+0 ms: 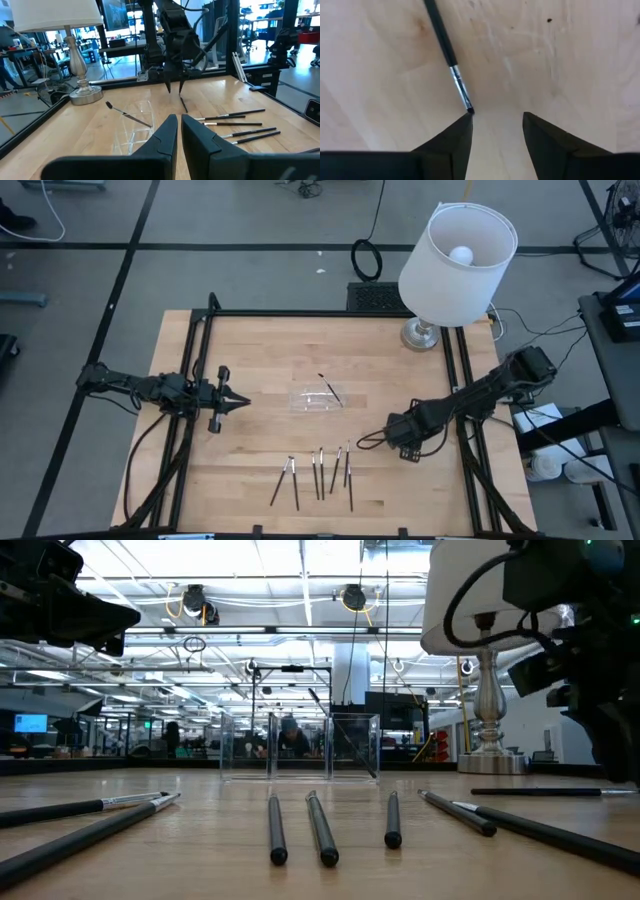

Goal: Pick & Place Makeup Supplies
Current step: Put the makeup brush into the transparent organizer

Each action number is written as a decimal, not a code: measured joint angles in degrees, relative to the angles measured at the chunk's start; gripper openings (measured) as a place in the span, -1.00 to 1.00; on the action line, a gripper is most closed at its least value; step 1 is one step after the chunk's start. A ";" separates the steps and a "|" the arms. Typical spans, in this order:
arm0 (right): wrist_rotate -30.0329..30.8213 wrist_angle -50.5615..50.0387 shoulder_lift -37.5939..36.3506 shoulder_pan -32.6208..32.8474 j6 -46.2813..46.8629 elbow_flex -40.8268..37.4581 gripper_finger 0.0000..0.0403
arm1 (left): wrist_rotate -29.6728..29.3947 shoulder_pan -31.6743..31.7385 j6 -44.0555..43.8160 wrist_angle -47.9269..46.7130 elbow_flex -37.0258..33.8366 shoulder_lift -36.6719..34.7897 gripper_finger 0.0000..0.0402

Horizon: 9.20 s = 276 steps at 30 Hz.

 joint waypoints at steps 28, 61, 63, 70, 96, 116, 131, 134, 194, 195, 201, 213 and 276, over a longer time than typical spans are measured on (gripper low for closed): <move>-2.02 6.75 0.35 1.73 -4.42 -2.05 -0.14 | 0.00 0.00 0.00 0.00 0.00 0.01 -0.85; -0.88 8.11 0.08 2.12 -6.42 -2.75 -1.00 | 0.00 0.00 0.00 0.00 0.00 -0.01 -0.85; 0.63 6.52 0.06 2.44 -7.34 -1.39 -1.00 | 0.00 0.00 0.00 0.00 0.00 0.00 -0.85; 3.06 0.91 -0.46 2.71 -9.56 5.02 -1.00 | 0.00 -0.02 0.00 0.02 0.01 0.02 -0.85; 26.34 -15.35 -0.57 4.14 -24.46 30.11 -1.00 | 0.01 0.00 0.00 0.00 0.00 0.01 -0.85; 36.66 -13.68 -0.48 -3.71 -47.66 48.60 -1.00 | 0.01 0.00 0.00 -0.02 0.00 0.02 -0.85; 31.17 -7.45 10.66 -11.19 -54.58 54.37 -1.00 | 0.00 -0.02 0.00 0.00 0.00 -0.01 -0.85; 30.01 -7.87 11.11 -12.49 -52.10 54.36 -1.00 | 0.00 -0.02 0.00 0.00 0.00 0.02 -0.85; -8.43 1.63 -12.68 -26.44 -8.37 -16.31 -0.50 | 0.02 0.00 0.00 -0.02 0.01 0.02 -0.85; -8.58 1.96 -12.68 -26.44 -9.07 -16.33 -0.56 | 0.02 -0.02 0.00 0.00 0.02 0.02 -0.85; -9.33 3.36 -12.66 -25.83 -11.51 -16.35 -0.95 | 0.01 -0.01 0.00 0.00 0.00 0.02 -0.85; -5.76 10.99 -12.33 -16.87 -14.42 -12.84 -0.98 | 0.00 -0.02 -0.01 0.00 0.00 0.01 -0.85; 7.81 -7.72 12.83 -2.77 -21.58 22.31 -0.92 | -0.17 -0.02 -0.02 0.39 0.02 0.02 -0.85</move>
